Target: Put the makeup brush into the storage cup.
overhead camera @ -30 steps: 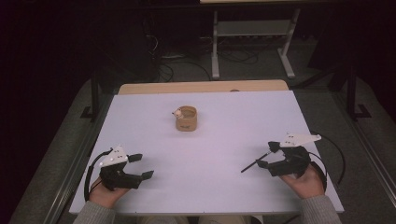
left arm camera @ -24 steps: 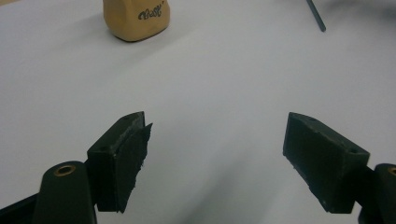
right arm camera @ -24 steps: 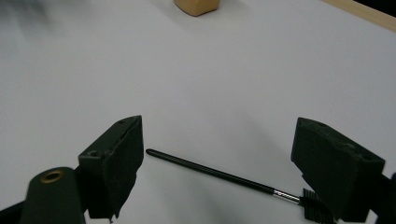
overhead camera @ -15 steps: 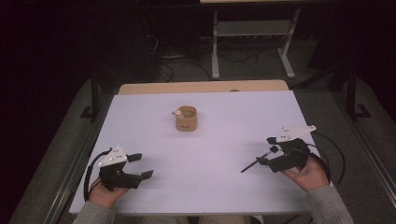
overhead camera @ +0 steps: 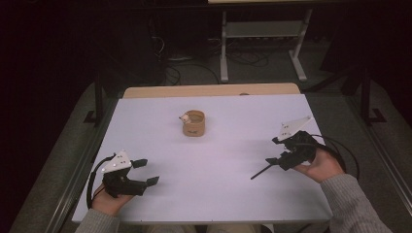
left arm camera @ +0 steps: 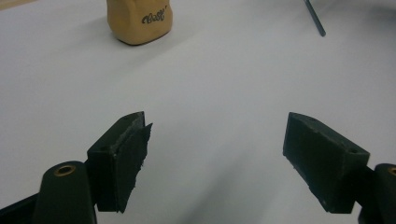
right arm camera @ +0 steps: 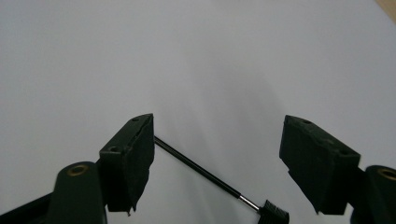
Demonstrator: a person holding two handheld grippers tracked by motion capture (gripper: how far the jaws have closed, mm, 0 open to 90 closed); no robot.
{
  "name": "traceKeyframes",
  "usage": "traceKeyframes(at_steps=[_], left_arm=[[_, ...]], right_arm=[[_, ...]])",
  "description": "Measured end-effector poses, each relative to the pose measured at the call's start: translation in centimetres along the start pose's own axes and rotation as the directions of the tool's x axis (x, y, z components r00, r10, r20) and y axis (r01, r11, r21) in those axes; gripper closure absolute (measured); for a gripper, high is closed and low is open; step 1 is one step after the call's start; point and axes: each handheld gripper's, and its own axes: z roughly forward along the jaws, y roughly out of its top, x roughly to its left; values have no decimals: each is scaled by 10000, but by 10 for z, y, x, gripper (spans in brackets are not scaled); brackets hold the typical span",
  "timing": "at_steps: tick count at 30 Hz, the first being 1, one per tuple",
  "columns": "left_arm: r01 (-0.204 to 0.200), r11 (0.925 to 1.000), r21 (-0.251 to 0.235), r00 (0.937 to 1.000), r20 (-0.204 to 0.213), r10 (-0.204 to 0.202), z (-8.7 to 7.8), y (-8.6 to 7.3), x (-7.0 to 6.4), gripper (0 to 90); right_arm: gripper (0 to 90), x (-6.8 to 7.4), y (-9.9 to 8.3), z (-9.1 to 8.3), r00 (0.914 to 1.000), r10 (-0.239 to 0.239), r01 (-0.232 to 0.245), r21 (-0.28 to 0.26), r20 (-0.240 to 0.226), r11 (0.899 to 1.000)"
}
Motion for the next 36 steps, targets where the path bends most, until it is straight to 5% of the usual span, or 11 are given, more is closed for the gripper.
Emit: traceKeyframes(at_steps=[9, 16, 22, 29, 36], left_arm=[[20, 10000, 4, 10000, -1, -20, 0, 0, 1, 213], [32, 10000, 25, 10000, 9, -32, 0, 0, 2, 213], [1, 10000, 77, 10000, 8, -1, 1, 0, 2, 213], [66, 10000, 0, 10000, 1, -66, 1, 0, 2, 214], [-16, 10000, 62, 10000, 18, 16, 2, 0, 2, 215]], right_arm=[[356, -12, 7, 24, 9921, -959, 1037, 971, -814, 9899], [418, -21, -1, 44, 9874, -971, 1215, 2062, -1249, 9709], [490, -23, -3, 56, 9809, -1128, 1493, 2426, -1583, 9586], [592, -20, -5, 70, 9649, -1387, 2037, 3019, -2230, 9313], [701, -22, -7, 79, 9526, -1455, 2296, 3176, -2672, 9200]])
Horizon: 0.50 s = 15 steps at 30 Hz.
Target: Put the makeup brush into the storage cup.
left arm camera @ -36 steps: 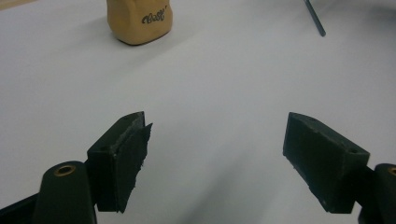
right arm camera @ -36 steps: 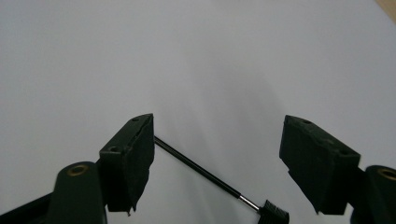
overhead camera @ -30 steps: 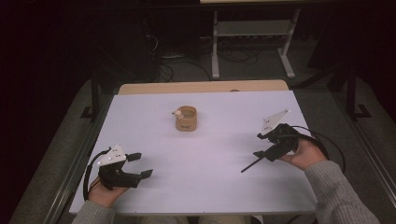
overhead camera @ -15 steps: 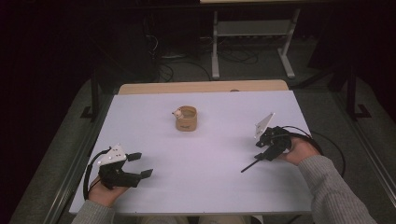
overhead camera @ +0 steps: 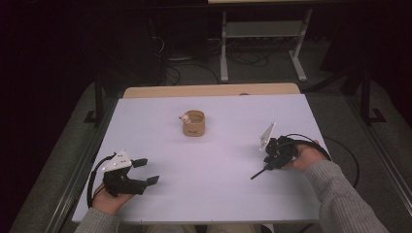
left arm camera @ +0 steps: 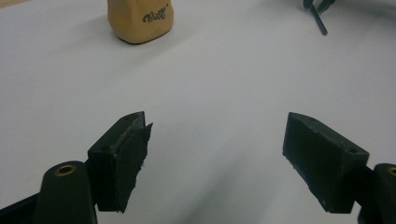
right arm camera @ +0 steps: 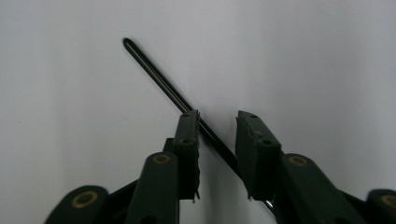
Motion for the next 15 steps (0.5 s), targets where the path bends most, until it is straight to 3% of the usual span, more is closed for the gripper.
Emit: traceKeyframes(at_steps=[3, 6, 8, 10, 13, 15], left_arm=[[4, 10000, 8, 10000, 18, -4, 1, 0, 0, 215], [64, 10000, -17, 10000, 25, -64, 2, 0, 0, 215], [-6, 10000, 14, 10000, 34, 6, 2, 0, 0, 215], [1, 10000, 16, 10000, 32, -1, 2, 0, 0, 215], [44, 10000, -10, 10000, 28, -44, 2, 0, 0, 215], [37, 10000, -4, 10000, 47, -37, 3, 0, 0, 215]], right_arm=[[743, -1, 0, 0, 9997, -197, 195, -120, -114, 9997], [867, -2, -1, -2, 9993, -305, 298, -322, -236, 9990], [889, -4, -1, -3, 9989, -345, 331, -406, -332, 9986], [879, -4, -2, -3, 9986, -383, 367, -426, -373, 9984], [776, -3, -3, -3, 9969, -594, 572, -441, -515, 9974], [703, -3, -4, -1, 9965, -635, 632, -78, -545, 9980]])
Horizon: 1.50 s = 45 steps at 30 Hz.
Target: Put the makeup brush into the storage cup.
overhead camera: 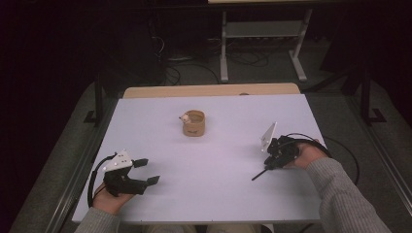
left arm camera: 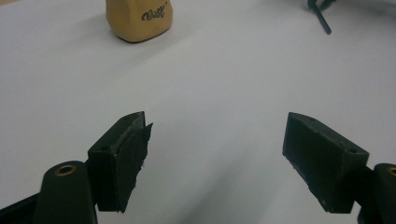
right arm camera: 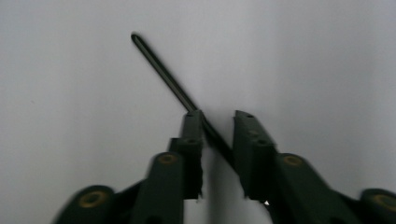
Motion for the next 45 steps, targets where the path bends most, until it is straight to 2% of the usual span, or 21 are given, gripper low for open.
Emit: traceKeyframes(at_steps=[4, 10, 13, 17, 22, 24, 29, 33, 40, 45], left_arm=[[-52, 10000, 82, 10000, 29, 52, 1, 0, 0, 215], [-66, 9999, 90, 10000, 62, 65, 3, 1, -1, 215], [-136, 9998, 146, 9999, 63, 135, 3, 0, -1, 216], [-28, 10000, 63, 10000, 79, 27, 3, 0, -1, 216], [-71, 9999, 71, 10000, 48, 71, 2, 0, 0, 217], [-54, 10000, 83, 10000, 58, 53, 2, 0, 0, 217], [-61, 10000, 64, 10000, 74, 60, 2, 1, -1, 218], [-47, 10000, 52, 9999, 104, 47, 2, 1, -2, 221], [-118, 9999, 67, 9997, 230, 117, 3, 6, -5, 227], [-361, 9992, 158, 9981, 496, 353, 6, 16, -12, 244]], right_arm=[[706, -2, -1, 0, 10000, -30, 30, 34, 40, 10000], [712, -2, -3, 1, 9988, -480, 481, -47, 23, 9988], [755, -3, -2, 1, 9969, -768, 767, -45, -181, 9970], [789, -3, 3, 2, 9948, -948, 958, 274, -359, 9950], [840, -1, 3, 3, 9952, -744, 770, 383, -642, 9963], [846, -2, 4, 3, 9972, -459, 487, 466, -594, 9977], [845, 0, 3, 3, 9982, -404, 421, 365, -454, 9984], [848, 0, 2, 3, 9991, -139, 153, 331, -408, 9993], [849, 4, 4, 1, 9997, -110, 114, 219, -222, 9997], [849, 12, 17, -10, 9989, -470, 470, 59, -13, 9989]])
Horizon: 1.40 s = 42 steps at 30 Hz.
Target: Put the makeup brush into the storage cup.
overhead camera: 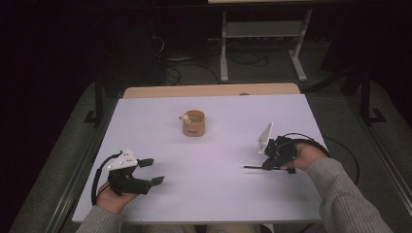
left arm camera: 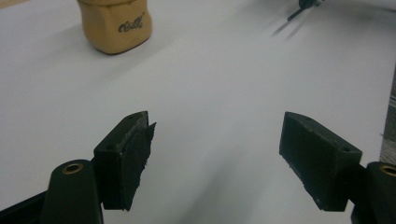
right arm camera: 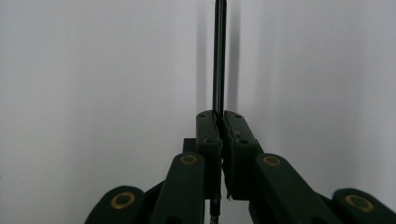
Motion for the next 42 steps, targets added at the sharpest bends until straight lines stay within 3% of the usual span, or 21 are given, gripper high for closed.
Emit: traceKeyframes(at_steps=[7, 12, 17, 24, 28, 33, 36, 42], left_arm=[[-532, 9984, 208, 9979, 390, 523, 10, 22, -13, 261], [-1142, 9926, 406, 9914, 695, 1112, 18, 47, -24, 279], [-1792, 9821, 586, 9791, 1080, 1722, 28, 70, -36, 304], [-2377, 9675, 858, 9601, 1720, 2206, 46, 87, -50, 373], [-2627, 9590, 1067, 9457, 2255, 2340, 54, 92, -56, 441], [-2557, 9570, 1371, 9390, 2706, 2121, 64, 92, -60, 550], [-2774, 9457, 1695, 9312, 2897, 2212, 67, 92, -60, 613], [-2850, 9326, 2216, 9296, 3011, 2125, 72, 90, -59, 693]], right_arm=[[849, 14, 29, -22, 9982, -419, 438, -454, 420, 9980], [849, 26, 53, -32, 9938, -980, 1018, -749, 529, 9920], [849, 36, 79, -37, 9879, -1465, 1507, -923, 511, 9843], [849, 47, 113, -40, 9735, -2226, 2269, -1054, 517, 9682], [848, 49, 126, -38, 9662, -2525, 2567, -1081, 517, 9604], [848, 53, 141, -32, 9598, -2781, 2805, -1090, 369, 9536], [849, 53, 147, -28, 9555, -2933, 2950, -1051, 314, 9497], [848, 54, 153, -24, 9498, -3120, 3128, -1030, 238, 9442]])
